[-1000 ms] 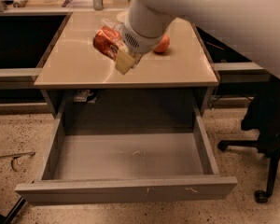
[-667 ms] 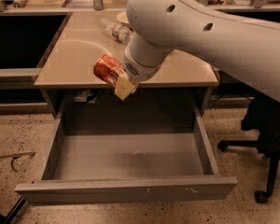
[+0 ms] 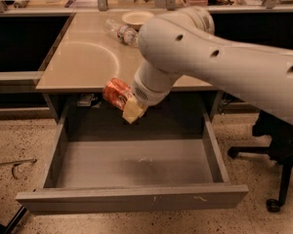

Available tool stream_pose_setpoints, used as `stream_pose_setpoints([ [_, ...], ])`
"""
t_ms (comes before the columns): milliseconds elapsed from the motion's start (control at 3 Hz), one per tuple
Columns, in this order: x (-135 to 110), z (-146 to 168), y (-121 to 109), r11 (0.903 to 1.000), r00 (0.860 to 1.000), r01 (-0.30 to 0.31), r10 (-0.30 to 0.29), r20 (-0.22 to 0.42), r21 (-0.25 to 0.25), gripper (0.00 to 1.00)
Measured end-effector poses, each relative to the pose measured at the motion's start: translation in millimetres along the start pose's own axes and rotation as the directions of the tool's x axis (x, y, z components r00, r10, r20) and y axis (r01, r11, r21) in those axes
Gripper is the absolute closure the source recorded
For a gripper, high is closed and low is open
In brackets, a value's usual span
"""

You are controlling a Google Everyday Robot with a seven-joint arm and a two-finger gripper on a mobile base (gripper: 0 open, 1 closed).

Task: Place coke can into top drawer

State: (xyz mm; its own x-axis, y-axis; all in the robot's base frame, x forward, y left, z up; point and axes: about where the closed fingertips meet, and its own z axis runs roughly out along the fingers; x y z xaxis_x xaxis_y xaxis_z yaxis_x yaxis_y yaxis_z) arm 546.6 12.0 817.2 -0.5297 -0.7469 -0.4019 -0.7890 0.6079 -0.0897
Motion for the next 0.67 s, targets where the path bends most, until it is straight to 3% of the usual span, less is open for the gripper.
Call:
stream_pose_setpoints([
  [667,71.7,99.8,49.0,0.9885,0.991,-0.114,0.105,-0.089,-0.1,1.0],
])
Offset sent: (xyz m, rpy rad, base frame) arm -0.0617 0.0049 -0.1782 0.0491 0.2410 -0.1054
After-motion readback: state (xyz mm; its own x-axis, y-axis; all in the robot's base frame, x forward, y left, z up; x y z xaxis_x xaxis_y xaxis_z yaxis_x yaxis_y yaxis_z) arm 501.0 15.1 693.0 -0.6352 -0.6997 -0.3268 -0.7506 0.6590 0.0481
